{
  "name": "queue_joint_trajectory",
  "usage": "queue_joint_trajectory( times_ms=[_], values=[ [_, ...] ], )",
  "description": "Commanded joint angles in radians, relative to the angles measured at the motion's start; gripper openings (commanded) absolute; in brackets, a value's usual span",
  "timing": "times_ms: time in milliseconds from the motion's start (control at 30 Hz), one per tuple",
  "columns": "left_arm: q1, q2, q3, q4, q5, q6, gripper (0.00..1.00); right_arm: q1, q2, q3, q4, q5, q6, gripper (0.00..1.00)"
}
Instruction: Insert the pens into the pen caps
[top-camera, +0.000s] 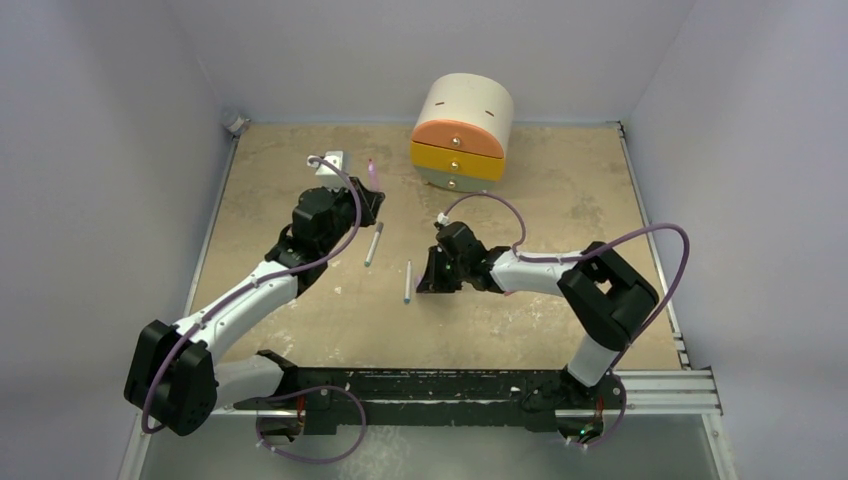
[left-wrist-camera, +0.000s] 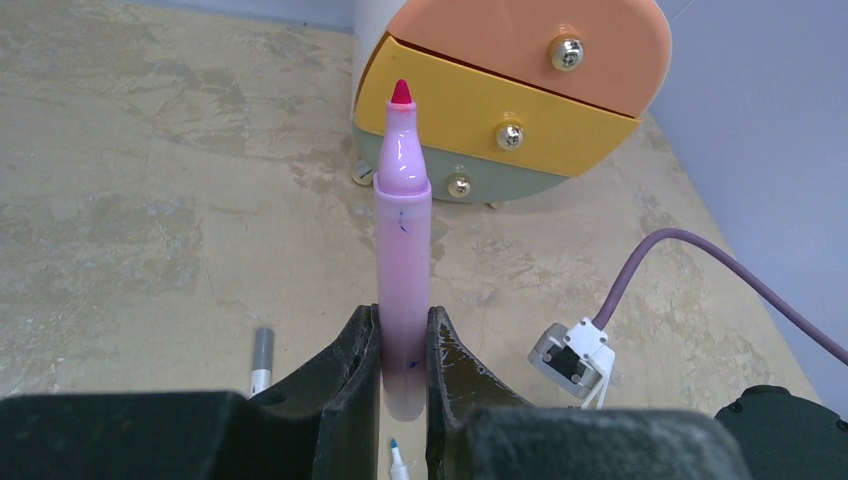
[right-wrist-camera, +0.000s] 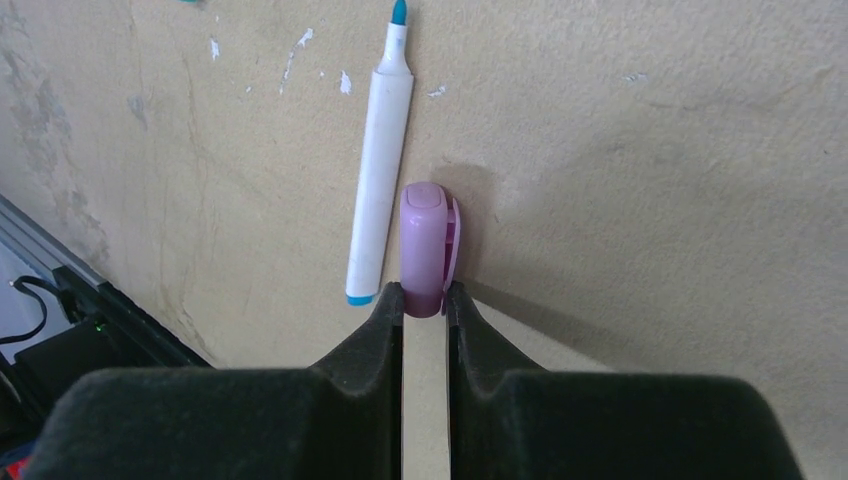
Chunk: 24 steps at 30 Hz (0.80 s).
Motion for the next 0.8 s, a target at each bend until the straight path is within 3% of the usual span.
queue_joint_trajectory(
  times_ms=[0, 200, 400, 567, 767],
  values=[
    [0.0, -0.006, 0.004, 0.056, 0.022, 0.017, 0.0, 0.002, -0.076, -0.005, -0.056, 0.042, 0.0, 0.0],
    [0.0, 0.011, 0.003, 0.087, 0.057, 0.013, 0.0, 0.001, -0.154, -0.04, -0.048, 0.052, 0.02, 0.0],
    [0.0, 0.044, -0.079, 0.333, 0.246, -0.071, 0.0, -0.027, -0.228, -0.074, 0.022, 0.055, 0.0, 0.0],
    [0.0, 0.056, -0.136, 0.525, 0.393, -0.164, 0.0, -0.152, -0.38, -0.116, 0.099, 0.03, -0.071, 0.0],
    [0.0, 0.063, -0.113, 0.489, 0.387, -0.153, 0.0, -0.187, -0.373, -0.09, -0.025, 0.083, -0.142, 0.0]
  ],
)
